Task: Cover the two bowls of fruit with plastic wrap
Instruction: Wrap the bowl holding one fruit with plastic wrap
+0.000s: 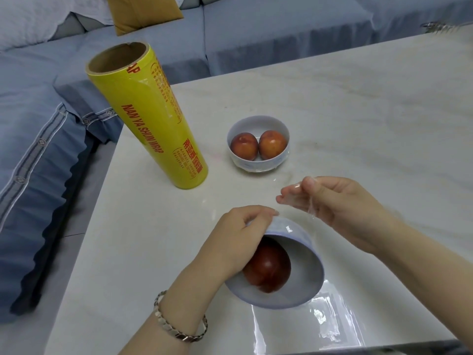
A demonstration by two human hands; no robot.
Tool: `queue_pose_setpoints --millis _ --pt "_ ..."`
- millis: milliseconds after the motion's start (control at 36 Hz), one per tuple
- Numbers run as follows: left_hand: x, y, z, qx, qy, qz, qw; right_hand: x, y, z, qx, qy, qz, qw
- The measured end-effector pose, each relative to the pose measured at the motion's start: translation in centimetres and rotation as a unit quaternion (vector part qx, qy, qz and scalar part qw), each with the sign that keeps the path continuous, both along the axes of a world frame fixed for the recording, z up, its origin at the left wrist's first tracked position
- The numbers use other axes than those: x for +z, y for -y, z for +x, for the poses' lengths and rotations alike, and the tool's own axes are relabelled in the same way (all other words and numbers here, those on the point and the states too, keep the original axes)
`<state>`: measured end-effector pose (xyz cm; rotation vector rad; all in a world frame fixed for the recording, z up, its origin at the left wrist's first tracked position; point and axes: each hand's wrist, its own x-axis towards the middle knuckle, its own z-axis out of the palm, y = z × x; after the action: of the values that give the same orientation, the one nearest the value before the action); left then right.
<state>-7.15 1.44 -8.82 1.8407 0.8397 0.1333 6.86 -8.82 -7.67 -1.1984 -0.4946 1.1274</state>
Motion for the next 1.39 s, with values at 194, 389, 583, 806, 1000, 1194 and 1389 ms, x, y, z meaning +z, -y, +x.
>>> queue_pose_setpoints --millis 194,389,583,806,1000,1194,1389 --pt "-0.1 0.3 -0.3 -0.033 0.015 0.019 0.999 -0.4 -0.3 0.1 -0.061 0.031 -0.016 0.998" --pt "0.2 0.3 -1.2 -0.042 0.071 0.014 0.996 -2.3 -1.0 -1.7 -0.111 -0.04 -0.097 0.988" --pt "-0.1 0.2 -1.7 -0.09 0.113 0.014 0.989 -3.0 -1.5 -2.0 -0.103 0.07 -0.134 0.983" --pt "-0.5 0.0 -1.8 -0.084 0.136 0.011 0.987 -4.3 -1.3 -2.0 -0.021 -0.046 -0.224 0.973" --pt "0.2 -0.1 -1.3 -0.099 0.086 -0.033 0.991 -4.3 -1.1 -0.7 0.111 -0.183 -0.221 0.951" --pt "0.3 0.1 -1.2 -0.096 0.074 -0.016 0.992 -3.9 0.5 1.3 -0.203 0.002 -0.195 0.959" --pt "0.3 -0.1 -1.1 -0.1 0.082 0.004 0.992 -1.1 3.4 -1.8 -0.008 0.342 -0.057 0.938"
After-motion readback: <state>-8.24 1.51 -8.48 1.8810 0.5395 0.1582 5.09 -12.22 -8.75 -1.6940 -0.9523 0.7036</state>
